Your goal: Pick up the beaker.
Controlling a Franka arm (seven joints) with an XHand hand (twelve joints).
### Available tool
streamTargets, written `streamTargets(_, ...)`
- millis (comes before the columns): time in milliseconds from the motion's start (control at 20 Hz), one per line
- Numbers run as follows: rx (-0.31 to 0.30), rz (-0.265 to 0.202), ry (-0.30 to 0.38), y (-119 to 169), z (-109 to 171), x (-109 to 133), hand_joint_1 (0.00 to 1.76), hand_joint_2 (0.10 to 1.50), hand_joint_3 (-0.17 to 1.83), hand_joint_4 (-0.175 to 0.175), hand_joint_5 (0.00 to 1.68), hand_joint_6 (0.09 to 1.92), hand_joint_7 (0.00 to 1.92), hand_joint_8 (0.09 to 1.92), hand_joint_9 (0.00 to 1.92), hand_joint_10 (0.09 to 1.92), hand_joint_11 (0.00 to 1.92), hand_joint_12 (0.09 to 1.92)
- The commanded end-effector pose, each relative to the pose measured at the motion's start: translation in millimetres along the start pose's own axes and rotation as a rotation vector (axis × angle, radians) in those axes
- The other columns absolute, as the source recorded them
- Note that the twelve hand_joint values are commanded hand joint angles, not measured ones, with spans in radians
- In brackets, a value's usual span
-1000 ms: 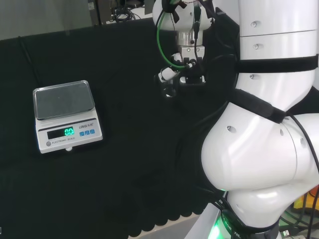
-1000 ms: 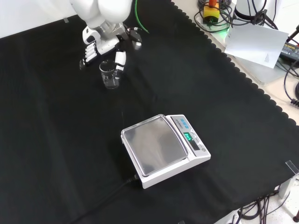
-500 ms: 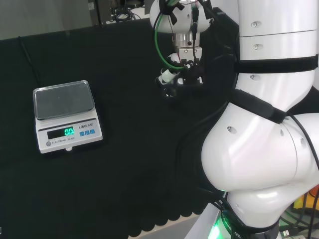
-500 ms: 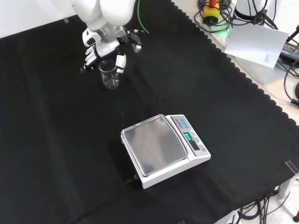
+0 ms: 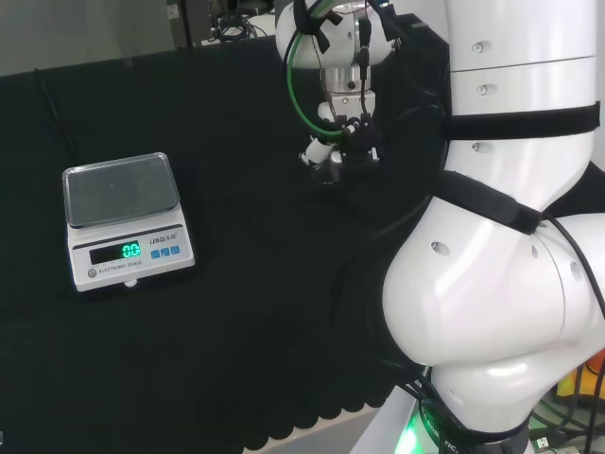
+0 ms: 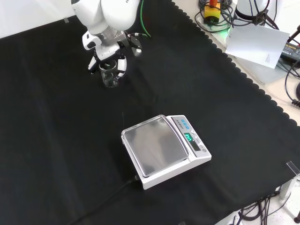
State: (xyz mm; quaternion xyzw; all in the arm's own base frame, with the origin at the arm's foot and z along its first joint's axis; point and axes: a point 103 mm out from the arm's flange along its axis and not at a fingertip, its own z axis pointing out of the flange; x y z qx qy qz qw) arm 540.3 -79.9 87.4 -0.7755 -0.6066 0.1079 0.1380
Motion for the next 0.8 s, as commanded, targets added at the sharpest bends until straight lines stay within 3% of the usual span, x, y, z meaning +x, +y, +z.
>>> streamTargets(50, -0.018, 0.003, -0.002, -0.3, 0.0, -5.8, 1.11, 0.92, 0.54, -0.165, 0.75, 1.35, 0.79, 1.53, 1.24, 1.02, 1.42, 0.74)
streamTargets(100, -0.023, 0.004, -0.006, -0.1, -1.7, -5.6, 1.11, 0.95, 0.5, -0.171, 0.78, 1.35, 0.81, 1.56, 1.25, 1.04, 1.42, 0.76)
streamTargets(200, -0.034, 0.003, -0.01, 0.2, -6.1, -4.3, 1.16, 0.92, 0.61, -0.105, 0.77, 1.37, 0.86, 1.51, 1.27, 1.08, 1.4, 0.81)
streamTargets(300, -0.048, 0.003, -0.009, -0.6, -13.2, -2.4, 1.19, 0.88, 0.69, -0.075, 0.76, 1.38, 0.89, 1.5, 1.28, 1.1, 1.38, 0.85)
streamTargets(800, -0.14, -0.004, 0.01, -21.8, -81.2, 9.1, 1.2, 0.84, 0.78, -0.056, 0.78, 1.39, 0.9, 1.51, 1.29, 1.12, 1.36, 0.9)
